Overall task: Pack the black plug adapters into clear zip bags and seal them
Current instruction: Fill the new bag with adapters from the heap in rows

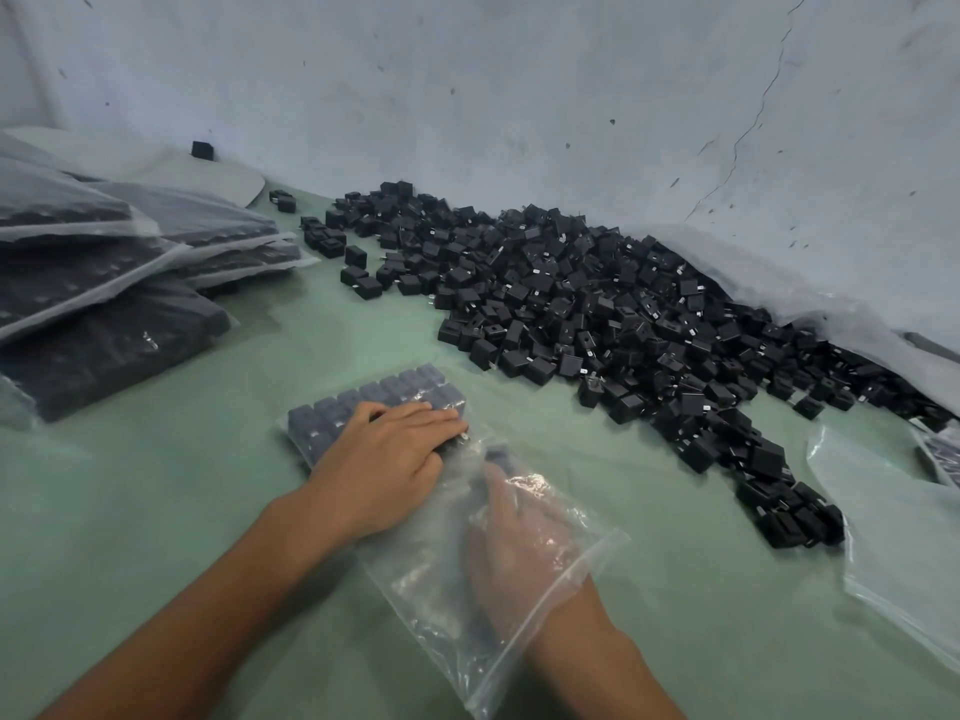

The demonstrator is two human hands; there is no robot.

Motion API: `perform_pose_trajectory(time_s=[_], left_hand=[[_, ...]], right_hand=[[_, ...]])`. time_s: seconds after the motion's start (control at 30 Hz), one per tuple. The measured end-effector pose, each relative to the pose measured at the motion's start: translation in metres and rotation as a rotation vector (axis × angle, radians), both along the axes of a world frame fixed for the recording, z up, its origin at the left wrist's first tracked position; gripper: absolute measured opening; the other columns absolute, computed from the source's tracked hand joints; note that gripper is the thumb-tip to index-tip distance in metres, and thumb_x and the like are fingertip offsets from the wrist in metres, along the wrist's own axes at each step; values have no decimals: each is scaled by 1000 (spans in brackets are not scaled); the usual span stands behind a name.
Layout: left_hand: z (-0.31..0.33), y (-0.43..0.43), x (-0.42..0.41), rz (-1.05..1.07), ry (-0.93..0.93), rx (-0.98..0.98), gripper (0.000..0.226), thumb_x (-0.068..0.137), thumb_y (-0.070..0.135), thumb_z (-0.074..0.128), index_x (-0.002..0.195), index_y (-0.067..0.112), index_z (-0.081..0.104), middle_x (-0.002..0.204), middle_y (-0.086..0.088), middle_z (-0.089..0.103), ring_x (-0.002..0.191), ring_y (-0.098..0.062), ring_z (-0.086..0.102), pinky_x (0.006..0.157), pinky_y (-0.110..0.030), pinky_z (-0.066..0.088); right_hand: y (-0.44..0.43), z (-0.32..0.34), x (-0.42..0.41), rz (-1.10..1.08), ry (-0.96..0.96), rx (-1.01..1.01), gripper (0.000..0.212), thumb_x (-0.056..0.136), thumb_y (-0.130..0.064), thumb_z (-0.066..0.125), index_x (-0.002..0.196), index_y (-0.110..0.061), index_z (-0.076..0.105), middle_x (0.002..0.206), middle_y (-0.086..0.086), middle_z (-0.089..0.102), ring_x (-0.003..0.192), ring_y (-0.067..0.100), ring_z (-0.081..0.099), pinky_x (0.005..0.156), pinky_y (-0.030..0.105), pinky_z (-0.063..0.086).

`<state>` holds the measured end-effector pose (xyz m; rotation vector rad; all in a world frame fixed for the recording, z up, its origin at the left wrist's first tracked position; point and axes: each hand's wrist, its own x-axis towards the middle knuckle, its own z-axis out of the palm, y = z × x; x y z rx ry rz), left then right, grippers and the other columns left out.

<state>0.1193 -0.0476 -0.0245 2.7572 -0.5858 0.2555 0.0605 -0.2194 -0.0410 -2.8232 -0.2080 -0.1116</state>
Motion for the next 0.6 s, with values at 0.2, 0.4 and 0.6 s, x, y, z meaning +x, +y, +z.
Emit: perform_pose_trajectory(time_s=[0.2, 0.4, 0.6], left_hand=[[-1, 1, 1, -2, 9, 1, 52, 98, 31, 30, 149, 42, 35, 156, 24, 32, 145, 0, 22, 111, -30, 12], [-2, 0, 0, -3, 12, 3, 55, 96, 34, 25, 150, 42, 34, 156, 24, 31, 146, -1, 22, 112, -31, 13], [-3, 1, 2, 2, 14, 10, 54, 98, 34, 26, 151, 42, 32, 157, 24, 30, 146, 0, 21, 113, -32, 12]], right_hand=[[-6, 2, 10, 157, -25, -22, 64, 98, -35, 41, 155, -20, 14, 160, 8, 22, 140, 25, 38, 112, 41, 38], [-2, -5, 12, 92, -112, 51, 66, 99, -25, 39, 157, -17, 10, 159, 7, 22, 127, 22, 49, 104, 34, 43], [12, -1, 9, -69, -233, -95, 63, 99, -44, 23, 156, -18, 19, 139, 4, 48, 121, 24, 49, 105, 36, 38]])
